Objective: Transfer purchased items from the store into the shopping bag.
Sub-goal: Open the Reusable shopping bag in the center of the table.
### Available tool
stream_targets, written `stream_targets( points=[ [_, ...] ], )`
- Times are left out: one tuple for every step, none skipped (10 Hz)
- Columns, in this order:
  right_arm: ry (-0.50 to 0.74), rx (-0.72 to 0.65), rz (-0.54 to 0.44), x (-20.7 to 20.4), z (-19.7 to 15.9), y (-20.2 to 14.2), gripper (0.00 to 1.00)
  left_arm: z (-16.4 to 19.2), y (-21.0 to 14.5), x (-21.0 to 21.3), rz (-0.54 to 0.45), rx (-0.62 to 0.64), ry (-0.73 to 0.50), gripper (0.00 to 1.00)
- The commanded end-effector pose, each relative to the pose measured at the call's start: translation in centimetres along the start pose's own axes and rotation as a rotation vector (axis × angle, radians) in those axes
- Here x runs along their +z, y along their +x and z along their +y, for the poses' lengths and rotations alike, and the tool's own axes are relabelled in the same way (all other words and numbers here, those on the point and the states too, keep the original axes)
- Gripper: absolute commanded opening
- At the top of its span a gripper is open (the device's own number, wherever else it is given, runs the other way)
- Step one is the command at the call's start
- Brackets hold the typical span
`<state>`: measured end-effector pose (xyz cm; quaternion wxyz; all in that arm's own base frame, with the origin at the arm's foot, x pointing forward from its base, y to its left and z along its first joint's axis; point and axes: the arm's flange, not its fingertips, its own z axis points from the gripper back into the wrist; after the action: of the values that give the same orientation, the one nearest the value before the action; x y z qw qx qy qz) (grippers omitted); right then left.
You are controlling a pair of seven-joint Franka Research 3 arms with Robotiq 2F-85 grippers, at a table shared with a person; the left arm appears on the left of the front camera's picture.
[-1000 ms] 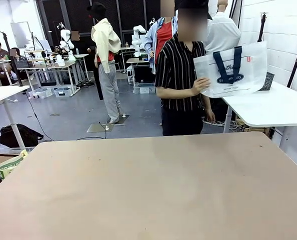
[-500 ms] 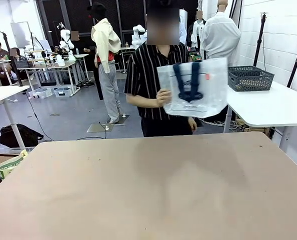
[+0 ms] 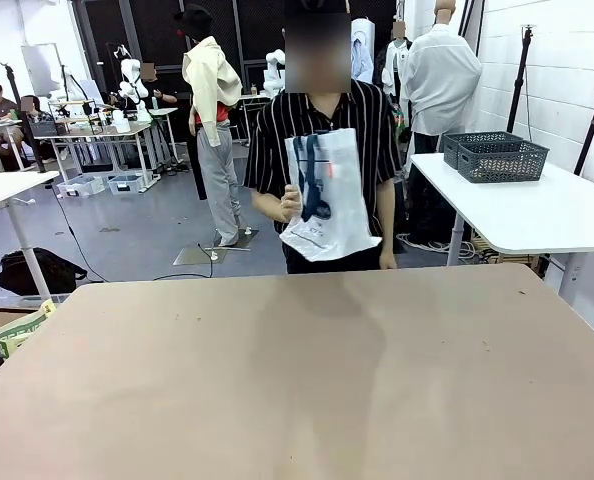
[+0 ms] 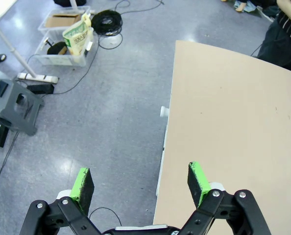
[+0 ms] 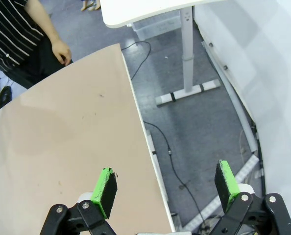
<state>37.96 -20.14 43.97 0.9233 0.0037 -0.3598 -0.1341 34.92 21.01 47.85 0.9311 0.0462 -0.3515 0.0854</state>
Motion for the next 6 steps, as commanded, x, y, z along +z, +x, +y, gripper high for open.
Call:
stream_targets(
  points=[
    [0.0, -0.019, 0.003, -0.18, 0.08, -0.15, 1.0, 0.06, 0.04, 0.14, -0.001, 0.009, 0.008, 1.0],
    [0.0, -0.019, 0.003, -0.18, 0.08, -0.15, 1.0, 0.06, 0.04, 0.14, -0.001, 0.009, 0.008, 1.0],
    [0.0, -0.019, 0.003, -0.18, 0.08, -0.15, 1.0, 0.06, 0.04, 0.14, -0.001, 0.009, 0.008, 1.0],
    [0.0, -0.019, 0.003, -0.18, 0.08, -0.15, 1.0, 0.06, 0.04, 0.14, -0.001, 0.009, 0.008, 1.0],
    [0.0, -0.019, 0.003, -0.18, 0.08, -0.15, 1.0, 0.06, 0.04, 0.14, -0.001, 0.009, 0.008, 1.0],
    [0.0, -0.019, 0.003, -0.18, 0.08, -0.15, 1.0, 0.06, 0.04, 0.14, -0.001, 0.009, 0.008, 1.0]
  ],
)
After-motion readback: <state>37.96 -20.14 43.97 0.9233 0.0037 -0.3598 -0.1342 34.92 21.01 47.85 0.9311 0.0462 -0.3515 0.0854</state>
